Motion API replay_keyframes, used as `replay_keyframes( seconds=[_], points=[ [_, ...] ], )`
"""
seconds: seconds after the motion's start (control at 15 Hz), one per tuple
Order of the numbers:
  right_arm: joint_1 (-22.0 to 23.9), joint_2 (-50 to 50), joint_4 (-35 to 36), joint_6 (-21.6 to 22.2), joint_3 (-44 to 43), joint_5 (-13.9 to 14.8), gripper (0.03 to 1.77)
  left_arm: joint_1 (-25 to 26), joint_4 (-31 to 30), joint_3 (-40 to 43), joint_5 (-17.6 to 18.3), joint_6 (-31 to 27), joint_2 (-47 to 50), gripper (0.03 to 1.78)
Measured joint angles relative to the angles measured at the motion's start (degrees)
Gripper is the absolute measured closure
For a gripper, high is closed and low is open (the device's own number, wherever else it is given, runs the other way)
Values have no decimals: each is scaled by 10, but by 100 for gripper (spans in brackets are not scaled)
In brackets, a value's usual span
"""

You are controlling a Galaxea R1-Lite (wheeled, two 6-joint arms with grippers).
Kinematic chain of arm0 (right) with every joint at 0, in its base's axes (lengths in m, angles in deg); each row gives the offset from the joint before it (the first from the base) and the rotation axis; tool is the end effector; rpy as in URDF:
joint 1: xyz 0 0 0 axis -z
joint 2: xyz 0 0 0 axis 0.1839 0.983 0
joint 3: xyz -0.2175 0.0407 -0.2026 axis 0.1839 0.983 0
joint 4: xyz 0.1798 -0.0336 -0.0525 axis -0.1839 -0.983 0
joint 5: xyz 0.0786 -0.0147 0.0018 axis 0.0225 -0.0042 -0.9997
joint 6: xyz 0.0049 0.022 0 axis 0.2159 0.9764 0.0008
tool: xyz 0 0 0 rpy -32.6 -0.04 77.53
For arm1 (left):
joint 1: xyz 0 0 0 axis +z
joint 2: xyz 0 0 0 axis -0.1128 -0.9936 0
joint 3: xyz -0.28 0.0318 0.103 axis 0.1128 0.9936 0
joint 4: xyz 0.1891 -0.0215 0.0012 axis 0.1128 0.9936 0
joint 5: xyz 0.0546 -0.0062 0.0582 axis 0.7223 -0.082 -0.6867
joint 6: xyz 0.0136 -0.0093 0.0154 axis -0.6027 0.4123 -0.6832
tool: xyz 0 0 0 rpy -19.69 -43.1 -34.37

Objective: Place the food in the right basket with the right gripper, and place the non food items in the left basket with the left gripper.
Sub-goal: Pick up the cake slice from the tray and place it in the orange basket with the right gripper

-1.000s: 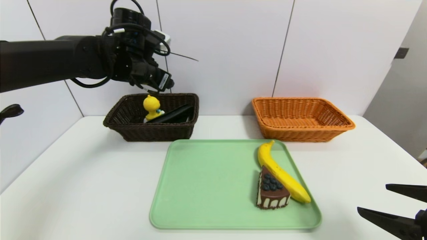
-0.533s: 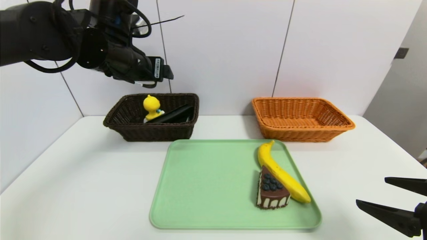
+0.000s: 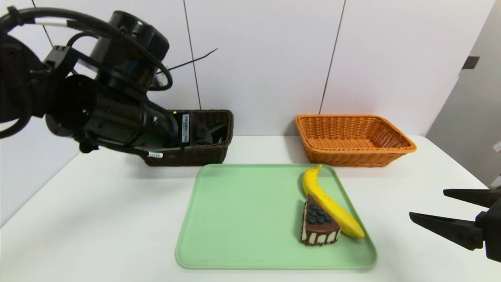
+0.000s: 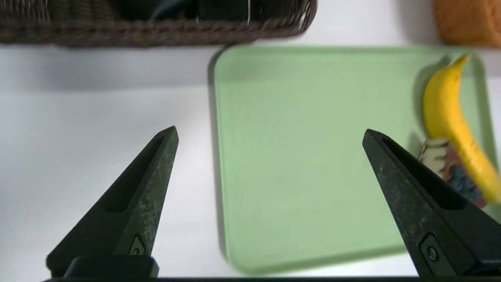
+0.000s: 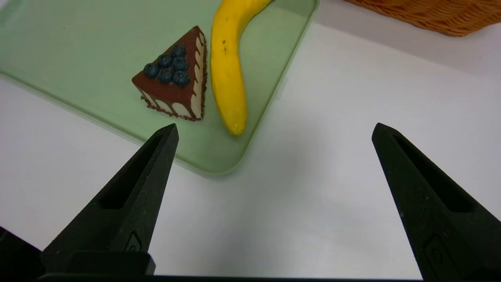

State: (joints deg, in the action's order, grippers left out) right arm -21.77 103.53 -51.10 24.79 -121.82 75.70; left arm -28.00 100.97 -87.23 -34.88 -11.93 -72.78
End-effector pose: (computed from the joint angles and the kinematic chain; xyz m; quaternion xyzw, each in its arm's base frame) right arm 0.1284 0.0303 0.2168 -0.0504 0.2598 0.2119 0.9408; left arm 0.2317 -0.1521 0.2830 -0.0829 0.3391 -0.0811 0.9336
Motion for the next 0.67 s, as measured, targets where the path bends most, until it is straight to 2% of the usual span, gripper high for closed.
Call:
replay_keyframes(
  seconds=[0.27, 0.67],
  points=[
    [-23, 49, -36, 9, -63, 0, 9, -12, -8, 125, -1, 8, 74, 13],
    [-123, 157, -128, 51, -199, 0, 9, -13, -22, 190, -1, 5, 132, 12]
  ],
)
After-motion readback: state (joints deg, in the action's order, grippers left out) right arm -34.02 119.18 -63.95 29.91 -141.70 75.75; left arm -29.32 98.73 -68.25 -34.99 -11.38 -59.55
